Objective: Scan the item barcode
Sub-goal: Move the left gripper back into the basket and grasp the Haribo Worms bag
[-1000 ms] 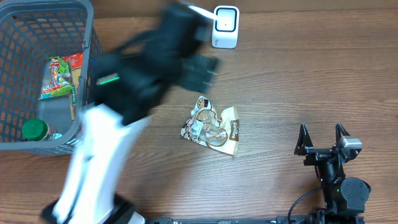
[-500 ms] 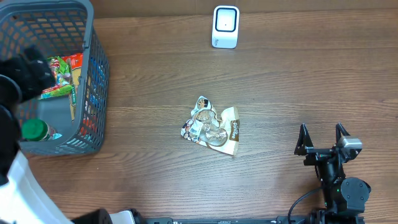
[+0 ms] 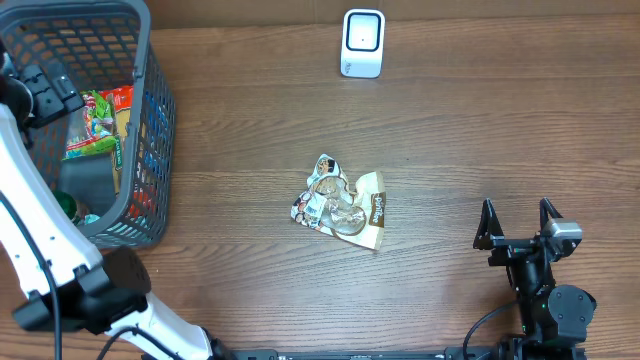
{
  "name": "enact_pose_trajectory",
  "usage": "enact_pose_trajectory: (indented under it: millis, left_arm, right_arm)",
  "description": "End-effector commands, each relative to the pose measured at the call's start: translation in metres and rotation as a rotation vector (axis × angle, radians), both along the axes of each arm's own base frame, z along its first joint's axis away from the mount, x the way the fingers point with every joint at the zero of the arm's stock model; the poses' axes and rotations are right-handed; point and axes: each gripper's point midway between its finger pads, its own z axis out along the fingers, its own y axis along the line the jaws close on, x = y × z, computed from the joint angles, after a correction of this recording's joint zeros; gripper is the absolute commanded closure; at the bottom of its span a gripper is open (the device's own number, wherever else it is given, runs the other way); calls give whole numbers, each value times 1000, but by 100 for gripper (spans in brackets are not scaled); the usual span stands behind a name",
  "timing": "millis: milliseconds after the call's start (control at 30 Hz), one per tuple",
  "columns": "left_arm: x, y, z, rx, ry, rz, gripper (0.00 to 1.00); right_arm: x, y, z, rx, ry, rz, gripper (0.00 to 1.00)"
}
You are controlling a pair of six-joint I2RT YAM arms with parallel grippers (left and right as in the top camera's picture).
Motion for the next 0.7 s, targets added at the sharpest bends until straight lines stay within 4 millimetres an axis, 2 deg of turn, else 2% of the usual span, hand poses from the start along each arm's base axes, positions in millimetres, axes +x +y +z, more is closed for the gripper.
enact_pose_trajectory:
  millis: [0,367,667]
  left_arm:
    - [6,1,-7,-16,6,-20,0]
    - [20,11,-26,-18,31,-21,0]
    - [43,26,-46,5,13,-51,0]
  right_arm:
    - [0,-2,-2,-4,-3,-11,0]
    - [0,-2,-2,-4,-3,-11,0]
    - [0,-2,-2,-4,-3,-11,0]
